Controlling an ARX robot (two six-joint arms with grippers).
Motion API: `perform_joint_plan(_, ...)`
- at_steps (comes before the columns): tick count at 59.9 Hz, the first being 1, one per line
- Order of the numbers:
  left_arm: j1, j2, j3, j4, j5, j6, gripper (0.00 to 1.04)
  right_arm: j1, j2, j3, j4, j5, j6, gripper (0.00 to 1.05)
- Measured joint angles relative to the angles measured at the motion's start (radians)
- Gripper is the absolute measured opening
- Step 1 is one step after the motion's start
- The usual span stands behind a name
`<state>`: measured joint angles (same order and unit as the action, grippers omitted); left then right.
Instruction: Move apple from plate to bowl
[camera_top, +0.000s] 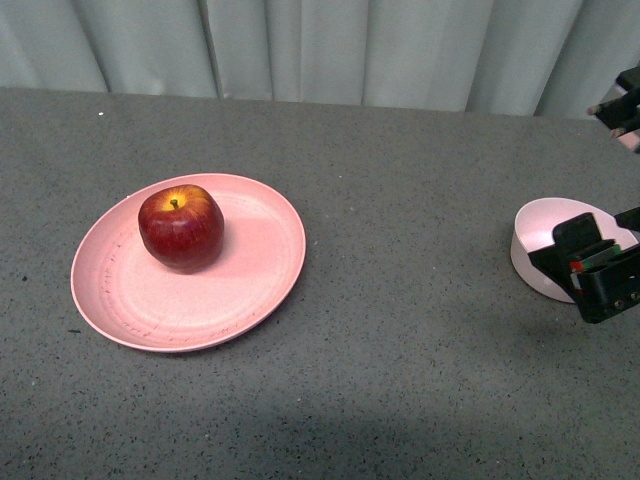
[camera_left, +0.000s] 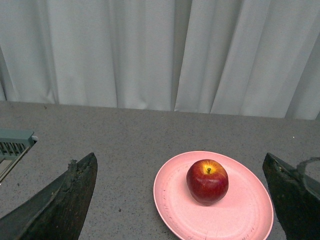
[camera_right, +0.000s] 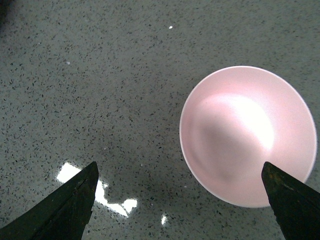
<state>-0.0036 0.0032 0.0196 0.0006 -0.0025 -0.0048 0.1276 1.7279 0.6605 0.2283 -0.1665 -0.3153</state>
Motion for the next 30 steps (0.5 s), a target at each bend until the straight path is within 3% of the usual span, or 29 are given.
perform_joint_plan(30,0.000,0.000,0.000,0.000,0.000,0.000,0.98,0.041,0.219,0.143,-0.070,0.025,0.005,0.95)
